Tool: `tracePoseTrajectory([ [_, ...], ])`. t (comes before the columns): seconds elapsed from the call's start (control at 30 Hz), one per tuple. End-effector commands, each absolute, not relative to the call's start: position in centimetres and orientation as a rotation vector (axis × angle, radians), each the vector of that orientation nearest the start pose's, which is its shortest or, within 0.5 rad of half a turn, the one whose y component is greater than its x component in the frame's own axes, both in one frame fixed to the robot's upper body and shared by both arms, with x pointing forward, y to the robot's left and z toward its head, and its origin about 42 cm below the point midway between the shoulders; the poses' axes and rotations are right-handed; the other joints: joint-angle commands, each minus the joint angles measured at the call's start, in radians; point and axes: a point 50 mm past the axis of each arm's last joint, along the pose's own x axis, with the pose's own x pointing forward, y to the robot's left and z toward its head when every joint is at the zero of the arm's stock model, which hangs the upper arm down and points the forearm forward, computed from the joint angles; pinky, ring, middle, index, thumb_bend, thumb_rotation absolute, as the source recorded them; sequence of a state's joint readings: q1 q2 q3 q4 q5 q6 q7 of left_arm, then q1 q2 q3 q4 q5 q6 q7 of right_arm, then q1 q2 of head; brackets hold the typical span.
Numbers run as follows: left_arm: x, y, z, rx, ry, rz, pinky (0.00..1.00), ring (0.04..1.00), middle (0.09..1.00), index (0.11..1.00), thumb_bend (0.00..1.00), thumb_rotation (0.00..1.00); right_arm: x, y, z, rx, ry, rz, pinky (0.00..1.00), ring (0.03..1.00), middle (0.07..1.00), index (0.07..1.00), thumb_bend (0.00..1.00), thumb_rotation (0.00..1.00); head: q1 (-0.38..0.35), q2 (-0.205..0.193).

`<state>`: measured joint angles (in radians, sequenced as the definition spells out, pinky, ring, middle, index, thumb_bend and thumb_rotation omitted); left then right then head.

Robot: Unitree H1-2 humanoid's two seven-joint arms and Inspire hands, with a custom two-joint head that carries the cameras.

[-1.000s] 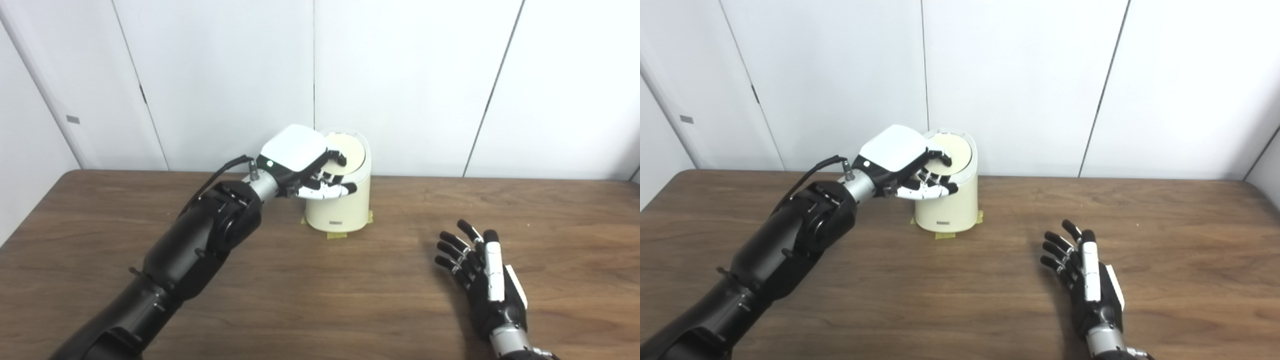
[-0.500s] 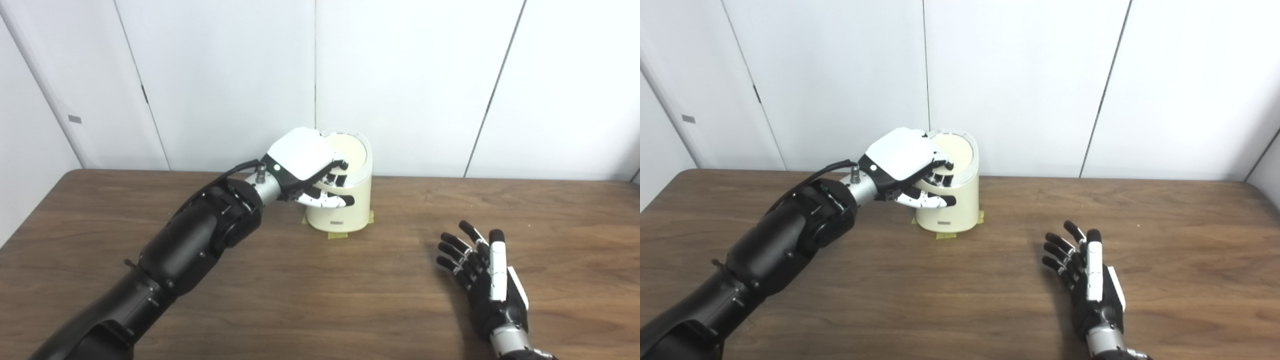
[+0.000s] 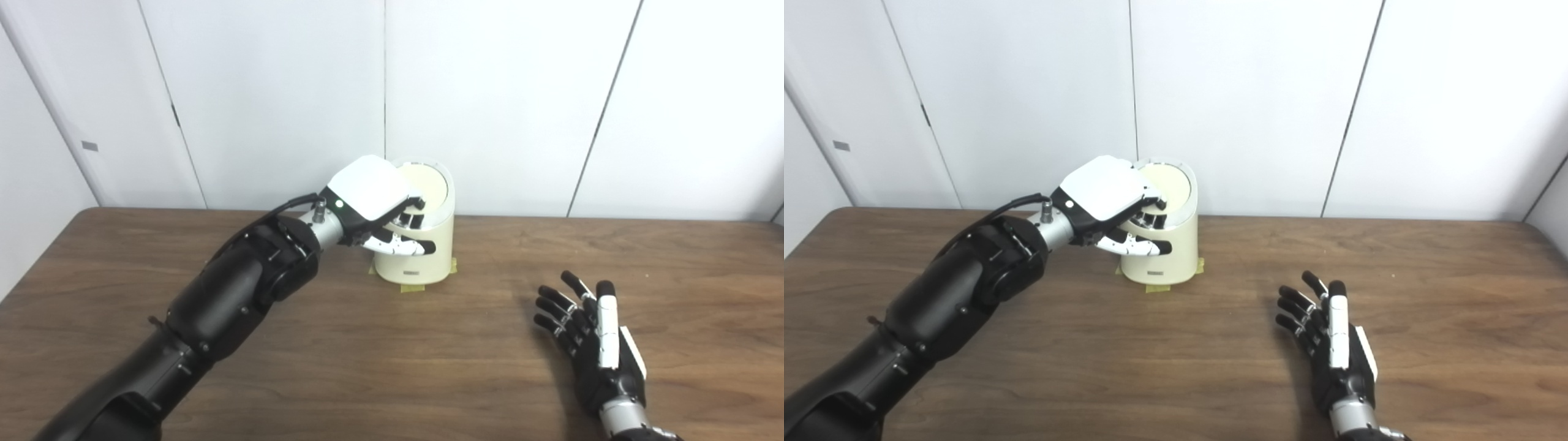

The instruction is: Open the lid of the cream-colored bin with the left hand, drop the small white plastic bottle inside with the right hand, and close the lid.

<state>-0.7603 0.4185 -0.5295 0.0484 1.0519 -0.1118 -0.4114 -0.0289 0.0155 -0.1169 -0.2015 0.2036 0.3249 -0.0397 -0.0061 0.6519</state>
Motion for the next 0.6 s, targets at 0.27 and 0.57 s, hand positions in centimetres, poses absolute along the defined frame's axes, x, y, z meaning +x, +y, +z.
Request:
tracePoseTrajectory([
  [0.27,41.4,16.9,35.0,1.451,-0.678,-0.347,0.65,0.751,0.751,0.74,0.49,0.8,28.9,-23.6,14.7,0.185,0.059,-0.096,0.72,0.766,0.74,0.874,0.53,0.97,-0.005,0.006],
  [0.57,37.0,19.9,35.0,1.044,-0.677,-0.14,0.64,0.764,0.804,0.783,0.42,0.71,28.6,-23.9,15.5,0.204,0.004,-0.09,0.71,0.759,0.734,0.856,0.58,0.93,-0.011,0.009],
])
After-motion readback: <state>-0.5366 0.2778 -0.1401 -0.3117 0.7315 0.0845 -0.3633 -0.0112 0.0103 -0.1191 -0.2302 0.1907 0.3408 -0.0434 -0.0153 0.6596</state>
